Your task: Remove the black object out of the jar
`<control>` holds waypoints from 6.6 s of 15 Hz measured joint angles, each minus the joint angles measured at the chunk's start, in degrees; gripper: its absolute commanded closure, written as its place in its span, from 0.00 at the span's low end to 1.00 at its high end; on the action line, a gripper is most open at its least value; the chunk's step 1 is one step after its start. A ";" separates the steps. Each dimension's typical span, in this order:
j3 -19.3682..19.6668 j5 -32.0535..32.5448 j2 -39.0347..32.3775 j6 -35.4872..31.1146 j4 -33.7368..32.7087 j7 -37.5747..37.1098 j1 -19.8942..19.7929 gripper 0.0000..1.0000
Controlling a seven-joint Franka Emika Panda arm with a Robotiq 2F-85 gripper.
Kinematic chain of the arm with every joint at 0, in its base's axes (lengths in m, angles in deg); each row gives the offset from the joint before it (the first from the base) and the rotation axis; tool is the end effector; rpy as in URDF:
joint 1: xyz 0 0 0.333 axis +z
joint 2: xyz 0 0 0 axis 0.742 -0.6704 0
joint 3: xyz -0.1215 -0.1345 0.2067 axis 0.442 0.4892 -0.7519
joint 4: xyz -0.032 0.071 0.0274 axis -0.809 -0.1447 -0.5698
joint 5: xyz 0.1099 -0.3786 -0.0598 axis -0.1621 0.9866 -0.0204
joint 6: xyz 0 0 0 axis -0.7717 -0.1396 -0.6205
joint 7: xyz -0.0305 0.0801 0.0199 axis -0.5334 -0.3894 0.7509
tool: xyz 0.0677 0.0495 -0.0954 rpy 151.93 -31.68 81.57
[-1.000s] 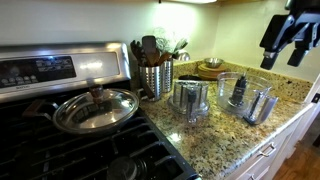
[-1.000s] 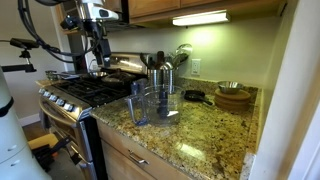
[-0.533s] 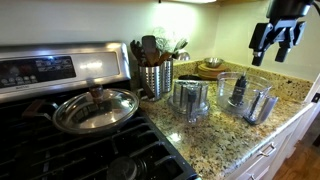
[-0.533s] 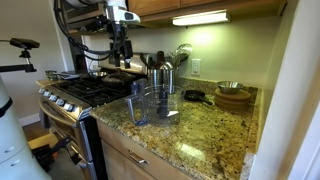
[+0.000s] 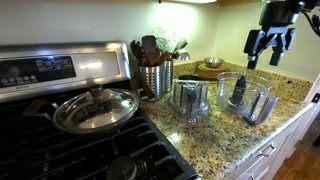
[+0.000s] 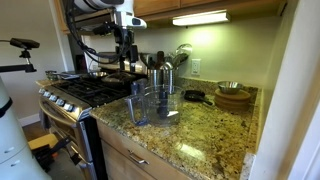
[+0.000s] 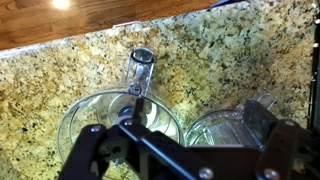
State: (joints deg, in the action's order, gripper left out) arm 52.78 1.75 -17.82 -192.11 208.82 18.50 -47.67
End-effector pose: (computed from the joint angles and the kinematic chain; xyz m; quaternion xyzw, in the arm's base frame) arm 0.4284 0.0536 0.3616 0.9972 -0.0737 -0.0017 0.0107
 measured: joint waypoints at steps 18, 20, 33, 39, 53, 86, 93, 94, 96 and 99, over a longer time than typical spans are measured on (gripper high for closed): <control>8.07 0.25 -16.08 -9.23 -7.68 0.70 -4.06 0.00; 8.54 0.25 -18.58 -9.24 -9.39 0.71 -4.07 0.00; 11.16 -1.39 -27.15 -12.72 -12.99 2.66 -4.10 0.00; 11.20 -1.99 -28.27 -13.36 -13.08 2.82 -4.10 0.28; 11.22 -3.25 -28.34 -13.30 -13.14 3.14 -4.10 0.81; -1.02 -3.19 -2.51 4.30 -8.58 -4.55 1.77 0.81; -5.30 -4.56 -3.05 -3.27 -0.94 -10.54 3.60 0.81; -5.42 -4.76 -3.49 -4.53 -0.12 -10.96 3.60 0.81; -5.40 -5.35 -4.85 -7.08 1.31 -11.49 3.58 0.81; -5.07 -6.57 -7.87 -11.06 2.69 -11.62 3.57 0.81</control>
State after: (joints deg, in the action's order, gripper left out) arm 47.71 -4.82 -25.69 -203.17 211.51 6.88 -44.10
